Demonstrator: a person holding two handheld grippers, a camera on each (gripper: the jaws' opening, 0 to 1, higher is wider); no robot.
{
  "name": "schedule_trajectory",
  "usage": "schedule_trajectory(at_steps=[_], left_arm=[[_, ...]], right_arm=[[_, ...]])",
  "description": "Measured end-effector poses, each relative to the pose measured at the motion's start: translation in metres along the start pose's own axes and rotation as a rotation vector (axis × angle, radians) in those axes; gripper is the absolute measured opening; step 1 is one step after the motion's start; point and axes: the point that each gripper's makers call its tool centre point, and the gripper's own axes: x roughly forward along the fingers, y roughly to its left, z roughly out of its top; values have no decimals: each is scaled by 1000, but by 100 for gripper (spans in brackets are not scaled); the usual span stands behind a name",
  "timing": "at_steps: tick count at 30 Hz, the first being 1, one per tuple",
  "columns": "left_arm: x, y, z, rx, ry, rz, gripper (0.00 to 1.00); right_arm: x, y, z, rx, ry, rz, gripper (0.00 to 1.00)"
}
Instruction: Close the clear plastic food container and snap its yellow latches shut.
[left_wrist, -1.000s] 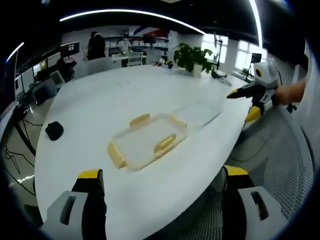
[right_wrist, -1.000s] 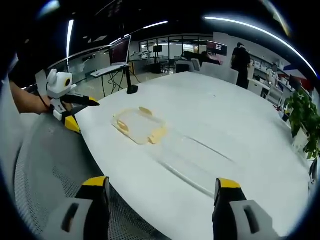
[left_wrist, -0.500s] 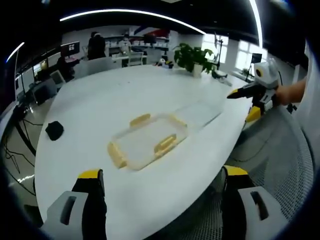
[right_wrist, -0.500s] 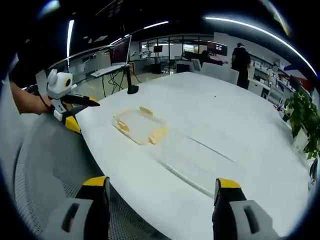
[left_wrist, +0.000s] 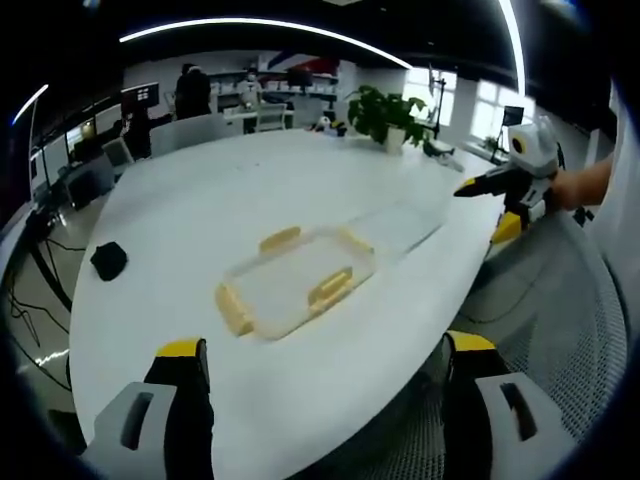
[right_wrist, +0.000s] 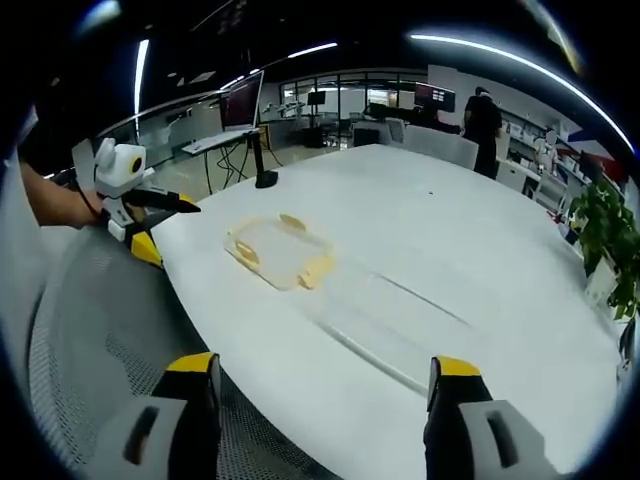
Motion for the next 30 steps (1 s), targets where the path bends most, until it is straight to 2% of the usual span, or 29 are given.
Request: schedule_trajectory(at_steps=[30], left_arm=[[1, -2, 2, 16, 4, -12, 94]], right_arm=[[2, 4, 11, -31, -15, 22, 84]])
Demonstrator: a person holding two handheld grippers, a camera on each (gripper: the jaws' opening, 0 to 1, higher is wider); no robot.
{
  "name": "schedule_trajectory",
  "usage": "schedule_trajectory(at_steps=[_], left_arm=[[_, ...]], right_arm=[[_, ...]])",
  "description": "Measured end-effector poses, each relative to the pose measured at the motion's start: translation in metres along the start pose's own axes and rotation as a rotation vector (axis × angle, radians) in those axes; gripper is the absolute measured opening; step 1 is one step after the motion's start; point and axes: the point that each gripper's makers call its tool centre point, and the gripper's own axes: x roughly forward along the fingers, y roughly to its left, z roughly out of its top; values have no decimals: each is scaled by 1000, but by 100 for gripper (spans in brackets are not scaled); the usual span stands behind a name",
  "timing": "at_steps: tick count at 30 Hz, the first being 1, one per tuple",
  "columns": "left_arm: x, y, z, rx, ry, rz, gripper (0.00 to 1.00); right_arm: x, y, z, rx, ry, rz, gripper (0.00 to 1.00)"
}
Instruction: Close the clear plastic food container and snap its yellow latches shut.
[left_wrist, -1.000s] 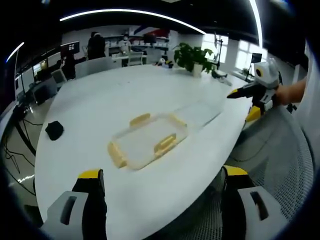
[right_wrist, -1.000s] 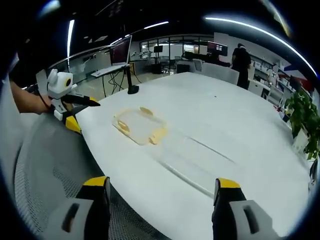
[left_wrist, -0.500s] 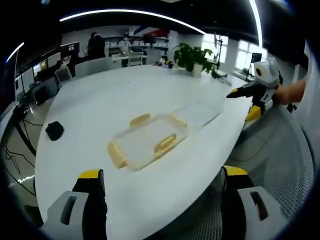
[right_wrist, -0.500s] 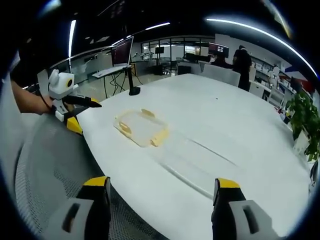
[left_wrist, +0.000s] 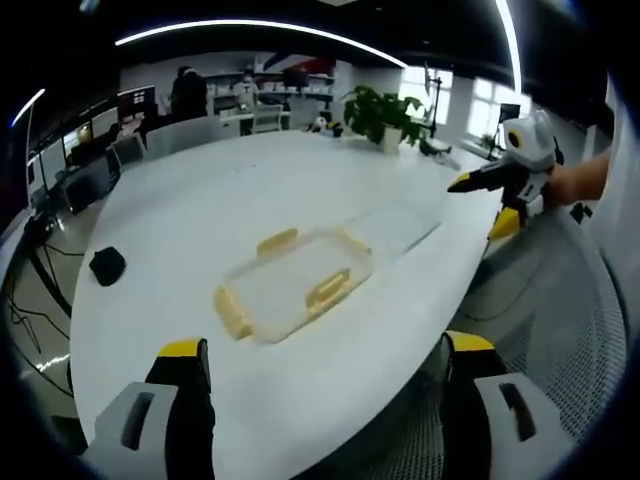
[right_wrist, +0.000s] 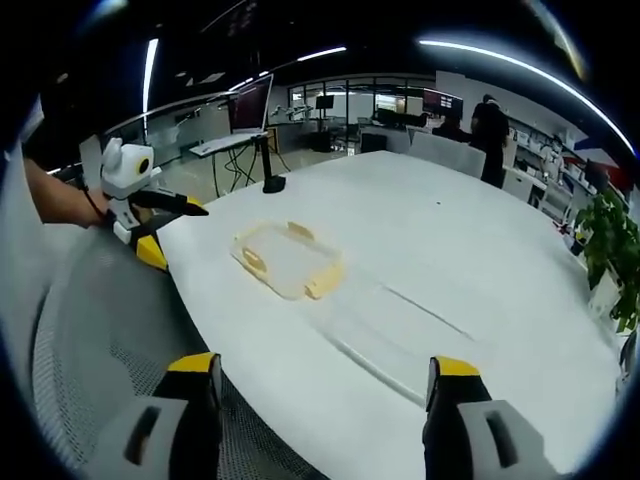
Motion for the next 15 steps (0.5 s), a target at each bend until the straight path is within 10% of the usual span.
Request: schedule_trajectory(at_steps=[15], left_arm=[[4, 3, 0, 46, 25, -29, 91]], right_arm=[[6, 8, 17, -64, 4, 48, 79]])
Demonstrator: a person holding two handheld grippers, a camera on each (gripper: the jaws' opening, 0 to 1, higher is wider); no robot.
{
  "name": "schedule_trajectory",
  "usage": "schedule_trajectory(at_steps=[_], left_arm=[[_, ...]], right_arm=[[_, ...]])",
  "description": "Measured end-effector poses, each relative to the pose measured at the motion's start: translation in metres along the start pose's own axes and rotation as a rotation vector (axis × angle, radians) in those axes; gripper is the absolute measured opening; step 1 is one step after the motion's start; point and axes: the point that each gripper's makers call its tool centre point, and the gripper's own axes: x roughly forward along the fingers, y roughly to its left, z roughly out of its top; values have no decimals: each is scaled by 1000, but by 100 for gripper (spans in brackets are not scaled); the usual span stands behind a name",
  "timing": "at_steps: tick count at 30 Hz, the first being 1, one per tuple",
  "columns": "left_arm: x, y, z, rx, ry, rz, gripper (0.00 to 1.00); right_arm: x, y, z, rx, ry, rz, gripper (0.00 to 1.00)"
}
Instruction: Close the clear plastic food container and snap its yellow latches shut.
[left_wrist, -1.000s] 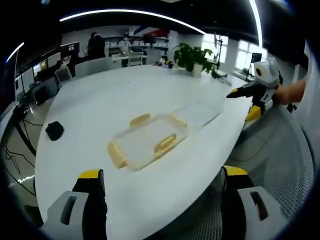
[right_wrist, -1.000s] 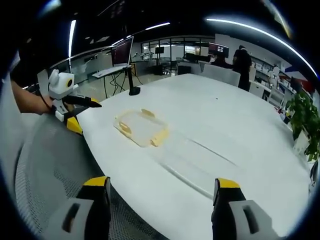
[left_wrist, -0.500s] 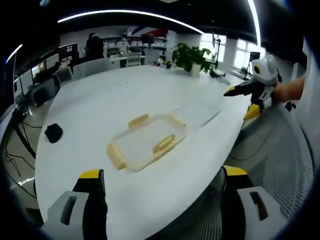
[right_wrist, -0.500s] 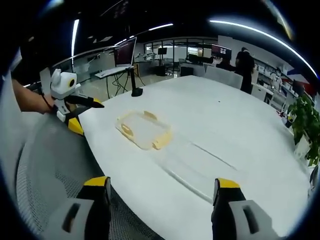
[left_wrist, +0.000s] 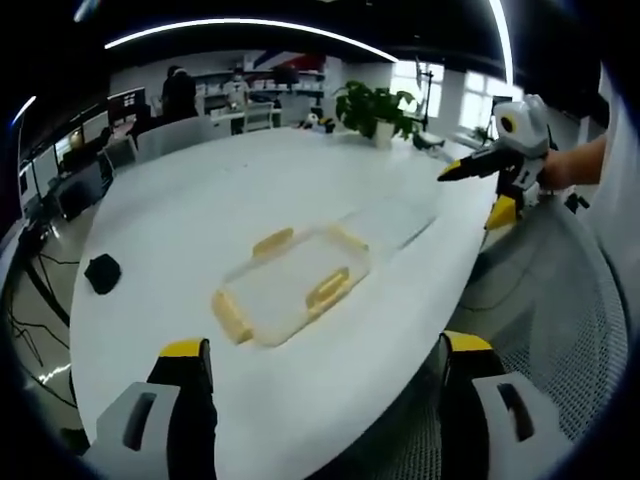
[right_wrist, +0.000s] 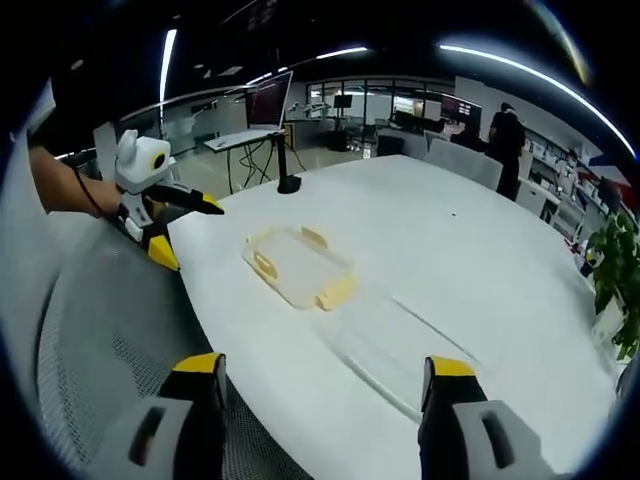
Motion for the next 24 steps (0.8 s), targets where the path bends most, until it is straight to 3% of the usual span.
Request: schedule_trajectory(at_steps=[24], left_arm=[[11, 18, -1, 116, 92, -44, 86]], right_arm=[[24, -2, 19, -122, 61, 91, 74]])
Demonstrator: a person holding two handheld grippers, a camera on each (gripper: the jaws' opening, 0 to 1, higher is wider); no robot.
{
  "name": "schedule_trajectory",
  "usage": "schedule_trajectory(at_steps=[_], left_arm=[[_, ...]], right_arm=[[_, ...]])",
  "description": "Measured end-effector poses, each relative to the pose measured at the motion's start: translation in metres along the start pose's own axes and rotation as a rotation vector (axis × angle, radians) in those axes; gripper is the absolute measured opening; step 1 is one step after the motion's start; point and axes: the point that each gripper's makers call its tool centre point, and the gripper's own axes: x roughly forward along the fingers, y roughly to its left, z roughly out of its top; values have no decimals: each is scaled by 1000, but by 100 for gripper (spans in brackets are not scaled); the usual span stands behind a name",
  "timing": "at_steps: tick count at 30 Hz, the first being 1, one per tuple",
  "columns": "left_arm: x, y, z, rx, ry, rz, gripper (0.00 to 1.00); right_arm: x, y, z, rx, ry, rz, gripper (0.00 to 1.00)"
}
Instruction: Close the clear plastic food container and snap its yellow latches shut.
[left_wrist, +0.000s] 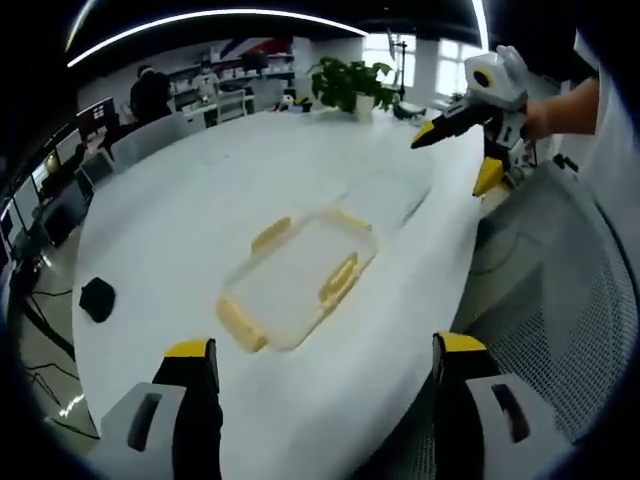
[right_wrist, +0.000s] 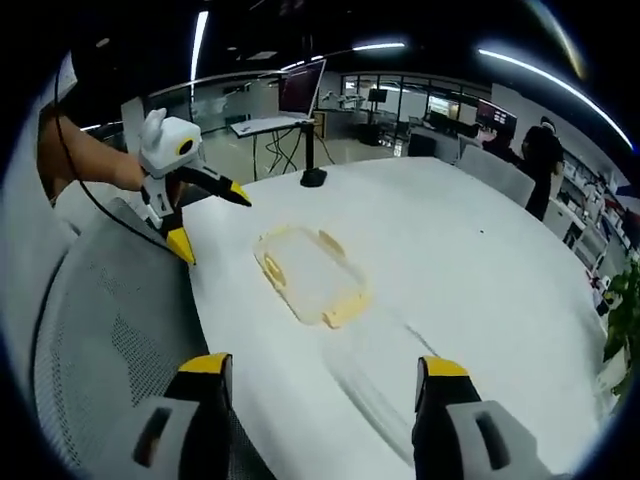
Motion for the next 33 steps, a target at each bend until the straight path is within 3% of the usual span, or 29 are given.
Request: schedule_trajectory(at_steps=[33], left_arm=[[5, 28, -9, 134, 99, -63, 82]], right_arm=[[26, -6, 21, -159, 68, 61, 76]])
